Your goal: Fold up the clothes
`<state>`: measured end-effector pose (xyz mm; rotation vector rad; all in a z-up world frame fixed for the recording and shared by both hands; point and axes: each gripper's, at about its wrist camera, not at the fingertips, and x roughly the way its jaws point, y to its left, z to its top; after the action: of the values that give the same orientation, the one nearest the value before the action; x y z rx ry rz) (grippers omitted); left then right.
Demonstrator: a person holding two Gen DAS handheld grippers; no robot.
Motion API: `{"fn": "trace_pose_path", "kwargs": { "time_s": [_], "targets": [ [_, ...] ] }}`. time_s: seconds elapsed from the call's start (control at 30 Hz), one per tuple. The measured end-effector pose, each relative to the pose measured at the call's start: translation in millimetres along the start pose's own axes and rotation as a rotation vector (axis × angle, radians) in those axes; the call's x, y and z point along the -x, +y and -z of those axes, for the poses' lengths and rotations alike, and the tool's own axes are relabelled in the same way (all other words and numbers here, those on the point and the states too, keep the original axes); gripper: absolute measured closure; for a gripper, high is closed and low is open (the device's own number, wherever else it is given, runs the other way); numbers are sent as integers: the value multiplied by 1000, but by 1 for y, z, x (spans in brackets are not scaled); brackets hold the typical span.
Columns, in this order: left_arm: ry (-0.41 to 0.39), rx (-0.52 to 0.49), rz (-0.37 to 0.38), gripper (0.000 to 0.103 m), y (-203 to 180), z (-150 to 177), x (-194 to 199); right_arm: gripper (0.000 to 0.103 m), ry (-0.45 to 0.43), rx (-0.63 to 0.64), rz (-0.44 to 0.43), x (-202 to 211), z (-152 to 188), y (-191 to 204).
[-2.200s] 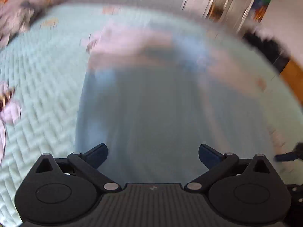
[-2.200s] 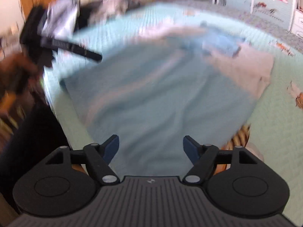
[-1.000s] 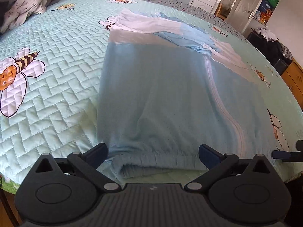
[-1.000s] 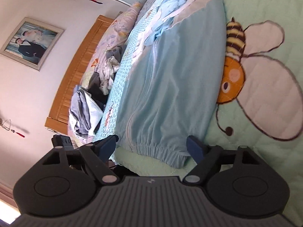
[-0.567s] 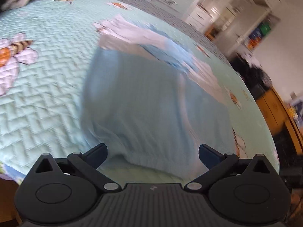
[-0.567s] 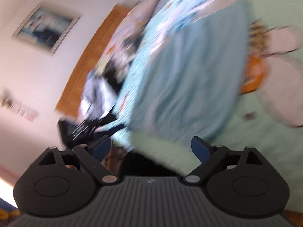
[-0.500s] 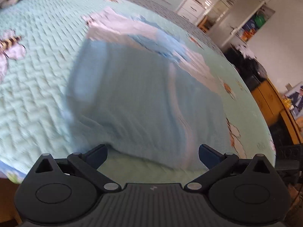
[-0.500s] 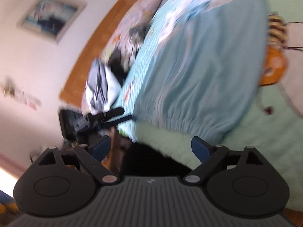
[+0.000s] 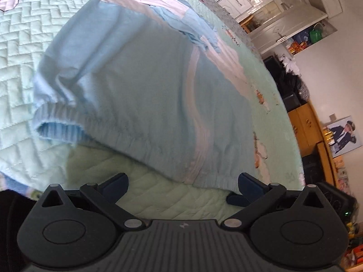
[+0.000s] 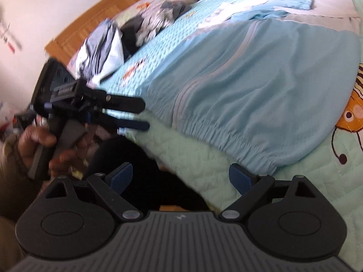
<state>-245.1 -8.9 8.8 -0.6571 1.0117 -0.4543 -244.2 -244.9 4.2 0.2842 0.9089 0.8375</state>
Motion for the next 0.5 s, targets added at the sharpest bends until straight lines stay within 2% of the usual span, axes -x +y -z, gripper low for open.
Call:
{"fn": "trace_pose_path", "kwargs": {
  "time_s": [0.1,0.23,0.3,0.5],
  "targets": [
    [-16,6,57,1,-9,-4,-3,11,-62,-11,-4,3,-6,-2],
    [-24,-20,59,1,-21,-10,-10,11,-131,-42,-40,8,-17,-5],
    [-28,-12,63,1,-23,-13,-12,10,-158,-56,-55,9,-22,-7],
    [-58,36,139,1,-26,-20,-11,6,-204,-140,-120,9,-30,-20]
  ]
}}
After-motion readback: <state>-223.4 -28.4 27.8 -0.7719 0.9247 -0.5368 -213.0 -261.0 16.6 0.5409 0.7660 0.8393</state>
